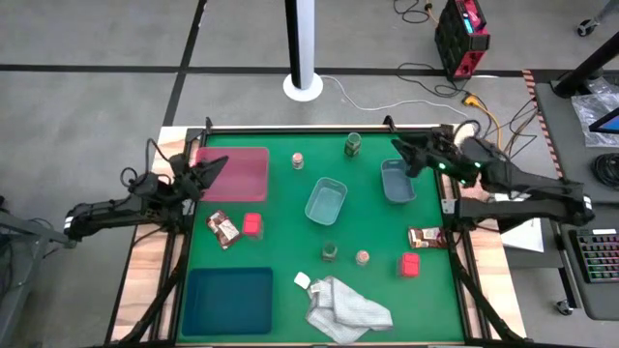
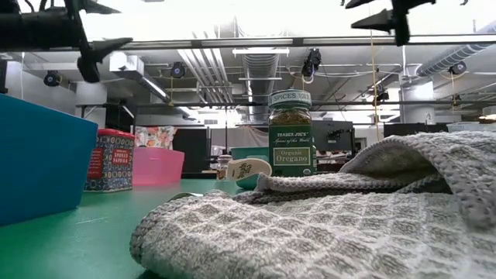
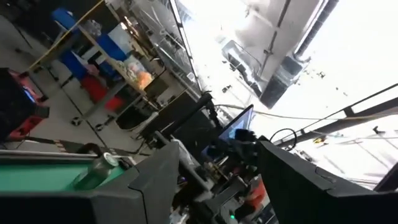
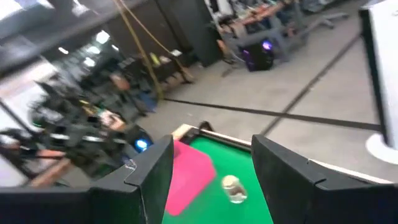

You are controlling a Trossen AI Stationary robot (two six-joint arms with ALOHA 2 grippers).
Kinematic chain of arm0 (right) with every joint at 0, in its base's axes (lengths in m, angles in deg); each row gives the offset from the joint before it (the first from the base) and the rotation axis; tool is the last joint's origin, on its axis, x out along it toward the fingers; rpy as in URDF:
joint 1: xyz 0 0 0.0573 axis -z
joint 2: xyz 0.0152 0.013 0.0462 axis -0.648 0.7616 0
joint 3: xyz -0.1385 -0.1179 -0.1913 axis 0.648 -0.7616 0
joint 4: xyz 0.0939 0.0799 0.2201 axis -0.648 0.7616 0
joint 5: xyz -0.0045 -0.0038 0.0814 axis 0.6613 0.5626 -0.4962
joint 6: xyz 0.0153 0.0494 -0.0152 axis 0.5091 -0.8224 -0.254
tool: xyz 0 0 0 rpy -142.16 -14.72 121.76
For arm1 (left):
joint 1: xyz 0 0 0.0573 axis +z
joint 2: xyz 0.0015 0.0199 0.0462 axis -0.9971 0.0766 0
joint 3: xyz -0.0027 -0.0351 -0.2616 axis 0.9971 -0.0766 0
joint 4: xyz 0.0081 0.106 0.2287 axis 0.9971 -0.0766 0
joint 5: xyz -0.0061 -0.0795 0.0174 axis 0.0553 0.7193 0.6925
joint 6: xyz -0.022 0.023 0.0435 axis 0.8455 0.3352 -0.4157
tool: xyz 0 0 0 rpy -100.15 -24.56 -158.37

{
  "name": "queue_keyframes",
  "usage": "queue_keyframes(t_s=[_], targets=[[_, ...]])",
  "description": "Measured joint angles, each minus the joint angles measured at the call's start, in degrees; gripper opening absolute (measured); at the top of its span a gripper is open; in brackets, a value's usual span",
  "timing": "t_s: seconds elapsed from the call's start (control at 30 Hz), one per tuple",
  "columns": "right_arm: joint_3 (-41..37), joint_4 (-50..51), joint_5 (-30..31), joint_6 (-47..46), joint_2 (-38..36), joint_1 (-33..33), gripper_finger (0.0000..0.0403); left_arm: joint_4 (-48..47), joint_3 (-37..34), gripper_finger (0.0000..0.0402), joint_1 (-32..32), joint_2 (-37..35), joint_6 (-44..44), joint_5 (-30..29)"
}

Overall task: Sort spices by type
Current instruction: Put the left red seasoning can into the dark blue bin

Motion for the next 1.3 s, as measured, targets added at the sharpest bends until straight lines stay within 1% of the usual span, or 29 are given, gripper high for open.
queue_keyframes(t_s=[0.07, 0.17, 0.23, 0.3, 0.4, 0.47, 0.53, 0.63, 0.67, 0.73, 0.87, 1.0, 1.13, 1.3], targets=[[3.0, 1.1, 0.0, 1.8, 3.3, 1.1, 0.0206, -3.1, 3.5, 0.0204, 0.0, 2.2, -0.7, 1.5], [6.9, 3.4, -0.1, 3.8, 8.2, 2.9, 0.0206, -12.2, 10.5, 0.0204, 0.0, 7.4, -1.0, 5.7], [9.8, 6.5, -0.7, 4.5, 11.3, 4.3, 0.0206, -22.1, 16.3, 0.0204, 0.0, 11.3, 0.3, 8.9], [13.4, 10.0, -2.7, 6.0, 13.7, 5.6, 0.0206, -34.1, 22.5, 0.0204, 0.0, 15.5, 3.2, 11.5], [19.7, 17.3, -5.1, 7.0, 17.1, 7.5, 0.0206, -50.9, 30.9, 0.0204, 0.0, 22.0, 10.0, 15.3], [23.9, 23.2, -6.0, 7.2, 19.4, 8.3, 0.0206, -60.0, 35.8, 0.0204, 0.0, 26.1, 15.8, 18.1], [27.6, 28.3, -6.1, 8.1, 21.0, 8.8, 0.0206, -68.1, 40.1, 0.0204, -0.1, 30.2, 22.8, 21.1], [32.2, 34.2, -6.0, 9.4, 22.5, 9.1, 0.0206, -77.6, 45.6, 0.0204, -1.6, 36.5, 32.7, 25.8], [33.3, 35.9, -6.0, 9.9, 22.9, 9.1, 0.0206, -79.6, 47.4, 0.0204, -2.7, 38.8, 35.3, 27.0], [34.5, 37.5, -6.1, 10.7, 23.4, 9.1, 0.0206, -81.8, 50.8, 0.0204, -5.6, 42.7, 40.0, 27.4], [35.7, 37.3, -6.2, 10.4, 23.3, 9.0, 0.0206, -83.4, 57.3, 0.0204, -11.7, 50.0, 45.0, 26.4], [35.8, 37.5, -6.5, 9.4, 22.4, 9.0, 0.0206, -86.7, 62.2, 0.0204, -17.3, 56.7, 48.0, 21.2], [35.8, 37.4, -6.5, 10.7, 21.3, 9.0, 0.0206, -91.1, 63.1, 0.0204, -19.0, 61.2, 52.0, 20.8], [35.8, 37.5, -6.5, 12.6, 20.7, 9.0, 0.0206, -90.4, 61.9, 0.0205, -19.0, 65.4, 53.6, 20.7]])
